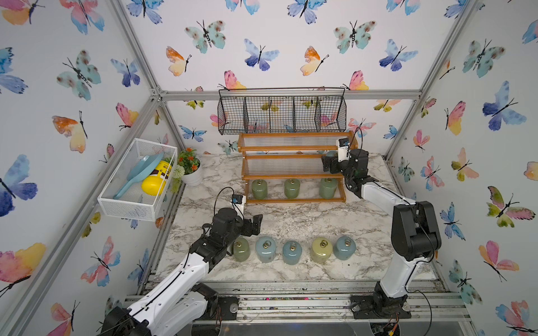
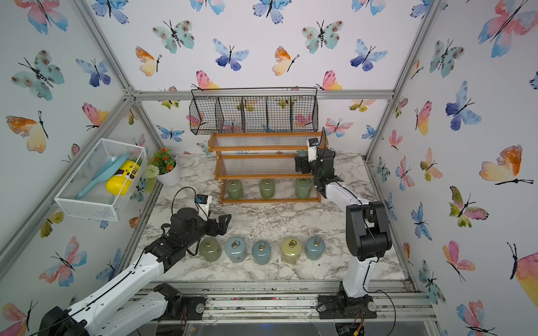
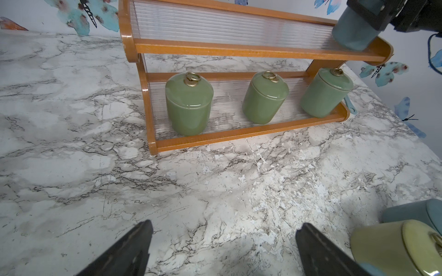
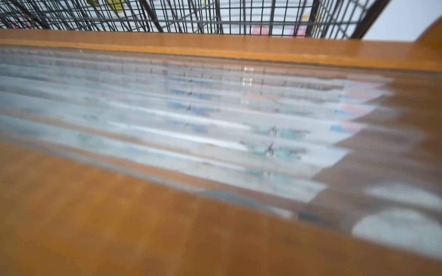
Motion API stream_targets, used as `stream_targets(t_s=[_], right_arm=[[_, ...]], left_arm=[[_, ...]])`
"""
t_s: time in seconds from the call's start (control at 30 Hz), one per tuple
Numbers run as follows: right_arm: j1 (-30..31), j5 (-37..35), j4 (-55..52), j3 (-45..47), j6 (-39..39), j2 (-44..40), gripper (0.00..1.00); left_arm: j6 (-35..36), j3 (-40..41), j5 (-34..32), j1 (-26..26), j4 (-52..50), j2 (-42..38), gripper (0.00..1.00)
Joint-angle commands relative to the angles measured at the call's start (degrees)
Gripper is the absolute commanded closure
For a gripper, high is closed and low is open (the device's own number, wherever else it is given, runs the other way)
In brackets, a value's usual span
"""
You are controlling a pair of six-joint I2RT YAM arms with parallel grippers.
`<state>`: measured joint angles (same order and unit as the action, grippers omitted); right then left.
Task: Remove the tea canisters from the shelf
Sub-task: Pick up the tea canister from the shelf.
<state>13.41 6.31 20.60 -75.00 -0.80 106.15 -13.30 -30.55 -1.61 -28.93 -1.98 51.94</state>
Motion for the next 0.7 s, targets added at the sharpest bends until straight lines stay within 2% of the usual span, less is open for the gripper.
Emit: stream_targets(t_s=[0.0, 0.23, 0.67], right_arm=[[-0.38, 1.56, 1.01, -2.05, 0.2, 1.03, 0.05], [-0.44, 3.2, 0.47, -2.08, 0.69, 0.5, 0.25], [-0.4, 10.8, -2.93, 0.4, 0.73, -5.06, 0.37]], left_arm=[[-0.15, -1.9, -0.59, 0.36, 0.04, 0.34, 0.02], [-0.15, -2.41, -0.68, 0.32, 0.04, 0.68, 0.02], [-1.2, -1.7, 0.52, 0.34, 1.18, 1.16, 0.01]])
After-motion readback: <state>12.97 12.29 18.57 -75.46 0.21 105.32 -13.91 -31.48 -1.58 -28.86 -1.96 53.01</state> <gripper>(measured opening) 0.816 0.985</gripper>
